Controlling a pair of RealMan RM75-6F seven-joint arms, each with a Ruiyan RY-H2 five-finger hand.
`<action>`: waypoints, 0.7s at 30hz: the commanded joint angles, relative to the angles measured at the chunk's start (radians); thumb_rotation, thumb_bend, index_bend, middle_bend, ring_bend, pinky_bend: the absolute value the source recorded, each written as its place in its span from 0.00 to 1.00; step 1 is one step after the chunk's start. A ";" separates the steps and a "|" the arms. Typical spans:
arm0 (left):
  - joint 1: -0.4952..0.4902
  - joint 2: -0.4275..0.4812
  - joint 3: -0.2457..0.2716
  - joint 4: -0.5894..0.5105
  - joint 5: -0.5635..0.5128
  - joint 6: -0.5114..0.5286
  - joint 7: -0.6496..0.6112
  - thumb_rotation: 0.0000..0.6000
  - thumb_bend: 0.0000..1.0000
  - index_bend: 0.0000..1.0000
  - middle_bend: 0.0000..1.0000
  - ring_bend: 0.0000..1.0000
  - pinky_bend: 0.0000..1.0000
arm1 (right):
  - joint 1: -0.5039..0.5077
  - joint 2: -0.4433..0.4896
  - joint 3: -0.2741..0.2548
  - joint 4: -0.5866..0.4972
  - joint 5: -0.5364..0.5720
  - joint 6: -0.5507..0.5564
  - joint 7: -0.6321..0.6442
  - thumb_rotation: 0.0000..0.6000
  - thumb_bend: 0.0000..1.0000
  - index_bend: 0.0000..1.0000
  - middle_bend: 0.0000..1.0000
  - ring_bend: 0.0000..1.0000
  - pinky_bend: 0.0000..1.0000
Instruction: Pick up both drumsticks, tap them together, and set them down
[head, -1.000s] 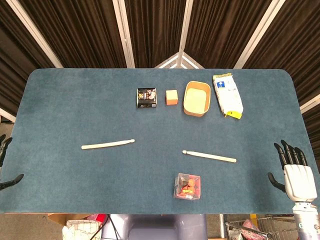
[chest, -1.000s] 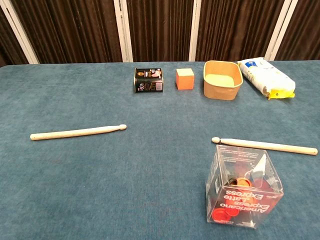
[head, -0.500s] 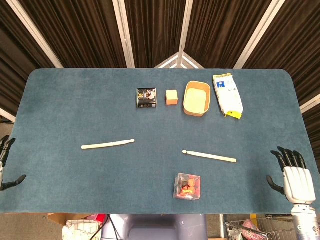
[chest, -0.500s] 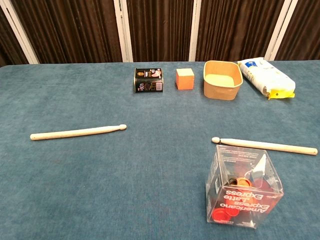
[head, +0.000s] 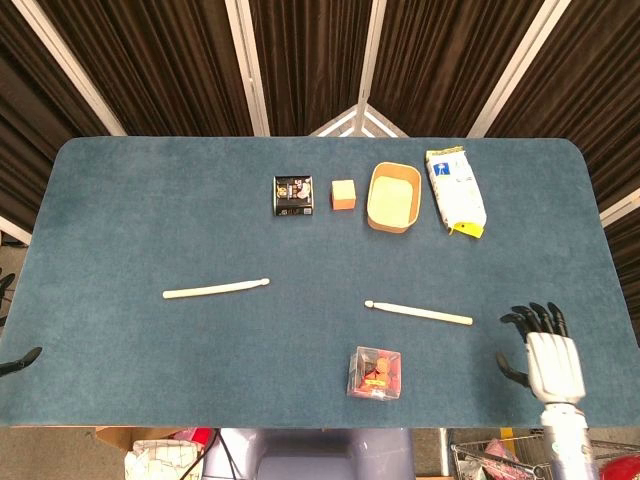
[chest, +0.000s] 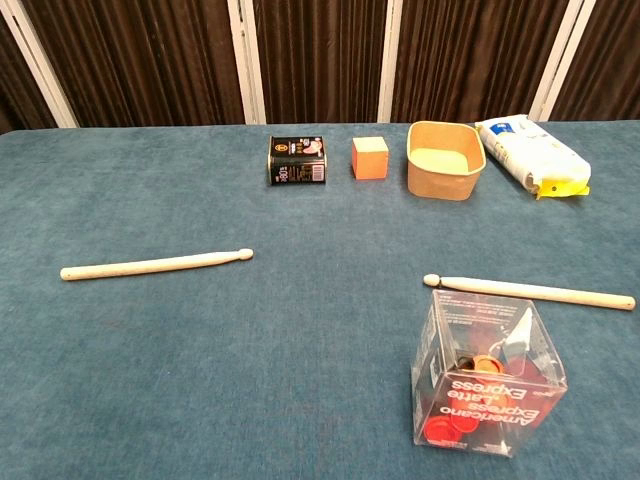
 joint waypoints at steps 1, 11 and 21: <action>-0.005 -0.001 -0.002 0.004 -0.008 -0.010 0.001 1.00 0.13 0.08 0.00 0.00 0.00 | 0.076 -0.039 0.062 -0.036 0.101 -0.080 -0.151 1.00 0.31 0.42 0.35 0.15 0.01; -0.019 -0.008 -0.003 0.010 -0.026 -0.043 0.018 1.00 0.14 0.08 0.00 0.00 0.00 | 0.220 -0.154 0.150 -0.040 0.343 -0.156 -0.462 1.00 0.31 0.42 0.38 0.16 0.00; -0.030 -0.011 -0.007 0.015 -0.038 -0.063 0.018 1.00 0.14 0.08 0.00 0.00 0.00 | 0.315 -0.275 0.157 0.067 0.509 -0.181 -0.606 1.00 0.31 0.46 0.40 0.17 0.00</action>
